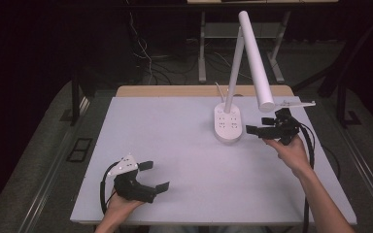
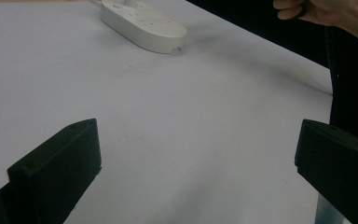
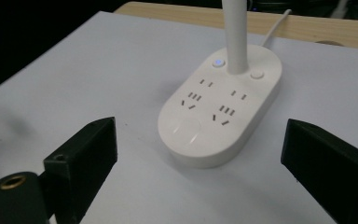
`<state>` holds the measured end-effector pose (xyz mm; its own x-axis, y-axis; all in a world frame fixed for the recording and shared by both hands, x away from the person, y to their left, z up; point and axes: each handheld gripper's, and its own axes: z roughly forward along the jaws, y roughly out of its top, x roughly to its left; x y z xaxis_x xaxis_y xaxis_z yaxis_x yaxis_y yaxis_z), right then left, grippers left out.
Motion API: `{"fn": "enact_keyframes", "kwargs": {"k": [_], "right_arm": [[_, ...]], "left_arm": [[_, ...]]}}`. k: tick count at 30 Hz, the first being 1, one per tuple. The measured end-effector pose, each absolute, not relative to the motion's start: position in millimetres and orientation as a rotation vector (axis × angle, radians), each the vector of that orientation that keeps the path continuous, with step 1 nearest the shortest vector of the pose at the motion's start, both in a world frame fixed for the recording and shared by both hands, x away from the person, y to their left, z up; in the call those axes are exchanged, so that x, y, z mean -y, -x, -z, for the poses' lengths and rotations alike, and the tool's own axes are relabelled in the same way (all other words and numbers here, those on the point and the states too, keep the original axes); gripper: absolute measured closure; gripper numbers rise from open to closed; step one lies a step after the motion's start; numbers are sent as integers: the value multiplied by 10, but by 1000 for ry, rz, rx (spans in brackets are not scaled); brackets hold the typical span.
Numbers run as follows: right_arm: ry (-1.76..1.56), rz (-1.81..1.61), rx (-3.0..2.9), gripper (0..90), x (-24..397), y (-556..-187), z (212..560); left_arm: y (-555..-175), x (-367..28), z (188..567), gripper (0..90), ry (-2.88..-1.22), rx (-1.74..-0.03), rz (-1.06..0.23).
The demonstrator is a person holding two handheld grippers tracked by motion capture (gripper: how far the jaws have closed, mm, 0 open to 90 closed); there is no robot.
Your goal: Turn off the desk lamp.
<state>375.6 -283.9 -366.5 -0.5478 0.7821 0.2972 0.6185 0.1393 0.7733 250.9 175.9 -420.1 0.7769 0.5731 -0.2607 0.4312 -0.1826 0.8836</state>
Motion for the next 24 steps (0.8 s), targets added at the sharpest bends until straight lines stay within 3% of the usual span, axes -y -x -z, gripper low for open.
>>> {"fn": "enact_keyframes", "kwargs": {"k": [1,24], "right_arm": [[-1392,-1334,-2226,5,2818,-3681,3668],[-1289,-1481,-2240,6,2813,-2851,3795]], "left_arm": [[-2509,-1761,4201,0,-1813,-777,-152],[-2491,-1773,4189,0,-1807,-780,-163]]}}
